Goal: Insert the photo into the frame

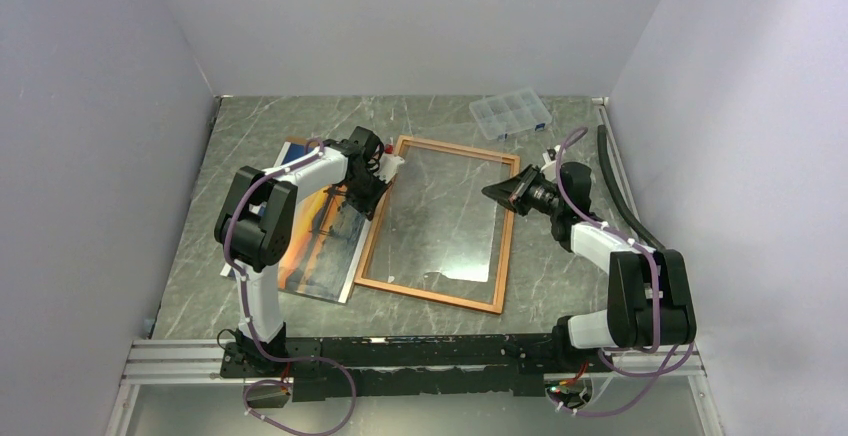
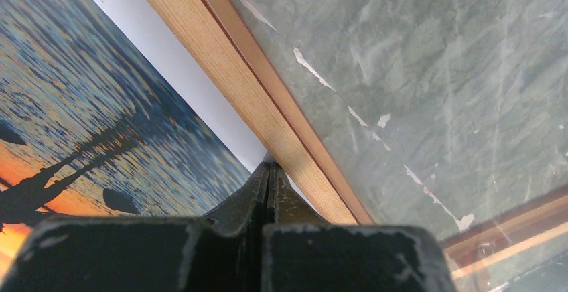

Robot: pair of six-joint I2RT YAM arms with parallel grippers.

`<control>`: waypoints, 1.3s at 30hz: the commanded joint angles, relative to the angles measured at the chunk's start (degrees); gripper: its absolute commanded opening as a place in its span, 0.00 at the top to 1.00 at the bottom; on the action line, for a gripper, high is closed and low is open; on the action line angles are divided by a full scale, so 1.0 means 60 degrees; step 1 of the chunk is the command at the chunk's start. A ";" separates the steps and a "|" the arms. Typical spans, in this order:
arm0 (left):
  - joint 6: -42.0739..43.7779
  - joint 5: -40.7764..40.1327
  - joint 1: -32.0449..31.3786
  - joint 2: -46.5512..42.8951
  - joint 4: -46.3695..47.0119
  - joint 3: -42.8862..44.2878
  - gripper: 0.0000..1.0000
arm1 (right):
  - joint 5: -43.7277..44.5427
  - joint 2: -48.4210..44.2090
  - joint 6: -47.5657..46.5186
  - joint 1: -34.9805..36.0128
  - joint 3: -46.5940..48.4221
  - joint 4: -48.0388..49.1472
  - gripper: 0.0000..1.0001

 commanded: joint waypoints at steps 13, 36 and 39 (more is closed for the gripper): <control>0.0039 0.0471 -0.0195 0.0111 0.0172 0.0084 0.97 | 0.0052 0.0101 -0.0661 -0.0125 -0.0226 -0.0345 1.00; -0.0018 0.0502 -0.0240 0.0130 0.0218 0.0063 0.97 | 0.0606 0.0135 -0.1324 -0.0182 -0.0462 -0.1473 1.00; -0.0002 0.0497 -0.0240 0.0127 0.0214 0.0034 0.97 | 0.0587 0.0201 -0.1249 -0.0177 -0.0497 -0.1352 1.00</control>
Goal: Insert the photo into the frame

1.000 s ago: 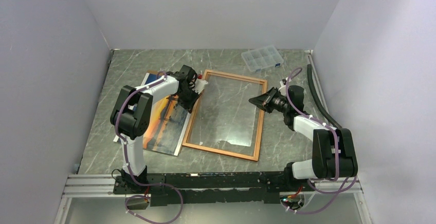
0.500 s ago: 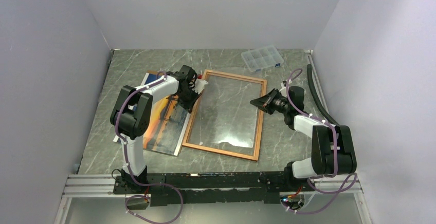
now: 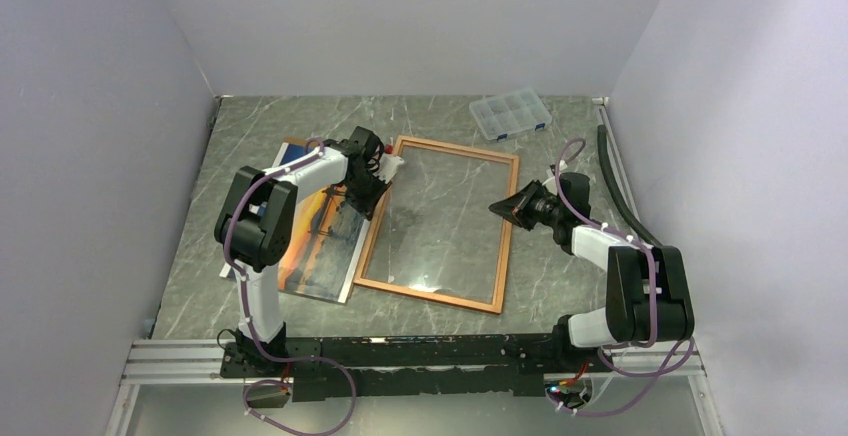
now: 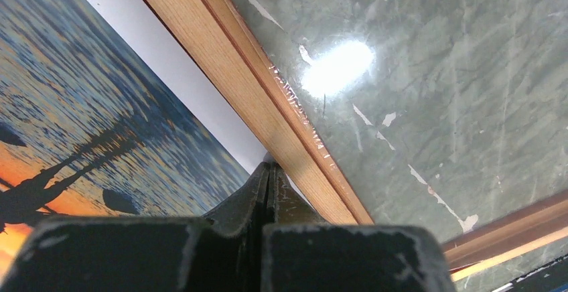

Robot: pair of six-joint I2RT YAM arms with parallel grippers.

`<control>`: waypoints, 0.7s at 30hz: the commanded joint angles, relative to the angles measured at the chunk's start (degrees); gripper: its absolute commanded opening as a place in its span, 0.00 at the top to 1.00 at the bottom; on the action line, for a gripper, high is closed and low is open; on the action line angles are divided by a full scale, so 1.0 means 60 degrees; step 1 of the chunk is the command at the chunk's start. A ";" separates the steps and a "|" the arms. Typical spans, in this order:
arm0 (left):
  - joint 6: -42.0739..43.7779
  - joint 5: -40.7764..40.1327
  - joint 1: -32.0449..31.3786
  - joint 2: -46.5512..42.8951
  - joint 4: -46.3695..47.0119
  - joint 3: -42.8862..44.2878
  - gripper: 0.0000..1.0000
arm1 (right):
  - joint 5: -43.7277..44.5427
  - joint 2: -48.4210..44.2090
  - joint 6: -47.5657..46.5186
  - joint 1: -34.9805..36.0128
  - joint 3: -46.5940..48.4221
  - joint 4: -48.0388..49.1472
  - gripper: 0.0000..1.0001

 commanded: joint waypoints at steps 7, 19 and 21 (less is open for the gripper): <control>0.0002 0.0659 -0.0244 0.0166 0.0259 0.0070 0.97 | -0.0294 -0.0119 -0.0086 0.0193 -0.0024 0.0179 1.00; -0.0003 0.0674 -0.0259 0.0229 0.0239 0.0148 0.97 | -0.0193 -0.1103 0.0159 0.0206 -0.0465 0.0881 1.00; -0.0001 0.0676 -0.0258 0.0242 0.0230 0.0170 0.97 | -0.0282 -0.1240 0.0241 0.0206 -0.0573 0.1161 1.00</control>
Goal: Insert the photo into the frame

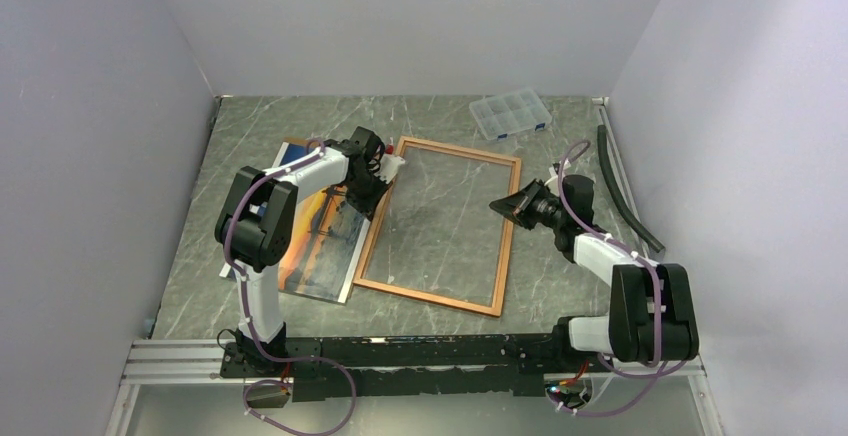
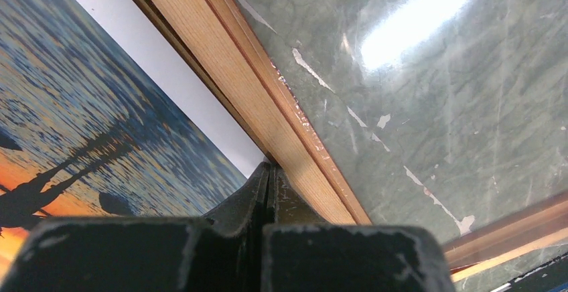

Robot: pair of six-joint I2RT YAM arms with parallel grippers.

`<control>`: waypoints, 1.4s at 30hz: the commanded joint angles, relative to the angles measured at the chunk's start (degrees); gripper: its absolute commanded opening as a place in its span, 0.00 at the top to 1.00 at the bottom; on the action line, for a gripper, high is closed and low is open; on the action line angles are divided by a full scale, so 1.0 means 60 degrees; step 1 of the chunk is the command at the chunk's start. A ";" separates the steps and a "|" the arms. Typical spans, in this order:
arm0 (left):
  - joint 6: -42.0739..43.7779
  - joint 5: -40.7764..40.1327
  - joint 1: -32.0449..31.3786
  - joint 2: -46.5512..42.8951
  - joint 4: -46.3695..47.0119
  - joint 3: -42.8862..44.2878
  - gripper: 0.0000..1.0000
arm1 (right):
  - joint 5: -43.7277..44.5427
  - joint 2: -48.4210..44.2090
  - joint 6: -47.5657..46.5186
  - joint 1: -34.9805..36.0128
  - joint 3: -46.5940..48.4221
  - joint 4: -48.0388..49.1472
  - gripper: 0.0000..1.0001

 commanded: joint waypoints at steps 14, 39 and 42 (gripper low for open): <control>0.0053 0.0544 -0.0230 0.0251 0.0154 0.0224 0.97 | 0.0029 -0.0010 0.0788 0.0103 -0.0373 0.1414 1.00; 0.0105 0.0623 -0.0229 0.0303 0.0180 0.0236 0.97 | 0.0504 0.0177 0.0967 0.0129 -0.0301 0.1941 1.00; 0.0094 0.0624 -0.0230 0.0302 0.0204 0.0222 0.97 | 0.0527 0.0058 0.0933 0.0118 -0.0439 0.2054 1.00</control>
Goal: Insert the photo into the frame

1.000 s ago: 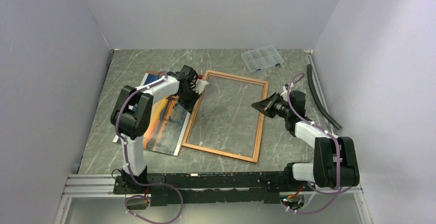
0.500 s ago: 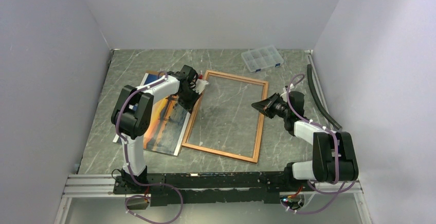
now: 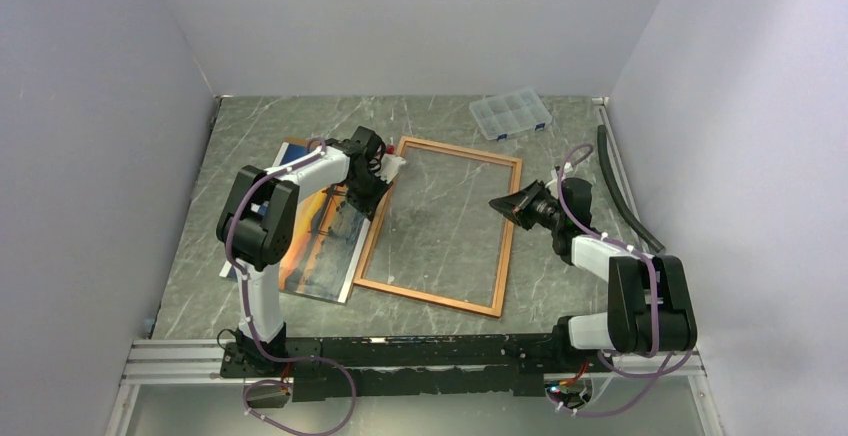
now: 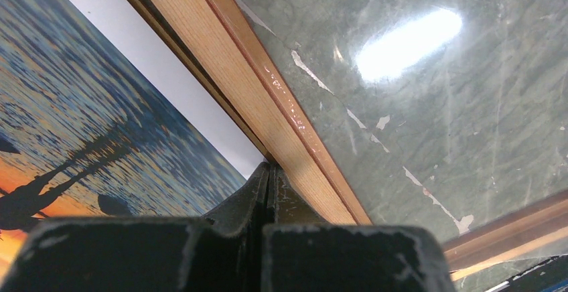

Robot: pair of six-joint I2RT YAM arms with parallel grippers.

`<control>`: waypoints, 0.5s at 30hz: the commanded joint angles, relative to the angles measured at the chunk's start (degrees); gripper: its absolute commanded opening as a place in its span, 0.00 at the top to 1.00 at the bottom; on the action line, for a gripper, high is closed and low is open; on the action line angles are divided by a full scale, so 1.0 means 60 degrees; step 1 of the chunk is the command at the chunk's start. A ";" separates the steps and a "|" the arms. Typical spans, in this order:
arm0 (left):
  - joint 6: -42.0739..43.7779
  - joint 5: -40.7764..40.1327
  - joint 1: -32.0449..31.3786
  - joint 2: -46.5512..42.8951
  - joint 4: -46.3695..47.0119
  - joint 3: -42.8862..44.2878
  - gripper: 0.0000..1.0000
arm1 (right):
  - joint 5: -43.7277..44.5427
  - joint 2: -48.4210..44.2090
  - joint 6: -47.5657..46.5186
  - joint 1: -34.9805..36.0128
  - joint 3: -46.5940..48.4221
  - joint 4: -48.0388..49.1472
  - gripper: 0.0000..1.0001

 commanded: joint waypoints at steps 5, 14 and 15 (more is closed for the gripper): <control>0.0102 0.0560 -0.0202 0.0190 0.0314 0.0053 0.97 | 0.0349 -0.0528 -0.0230 0.0191 -0.0196 0.0873 1.00; 0.0094 0.0530 -0.0204 0.0153 0.0301 0.0092 0.97 | 0.1099 -0.0055 -0.0867 0.0702 0.0271 0.0041 1.00; 0.0088 0.0526 -0.0204 0.0157 0.0318 0.0082 0.97 | 0.1224 -0.0034 -0.1103 0.0785 0.0397 -0.0263 1.00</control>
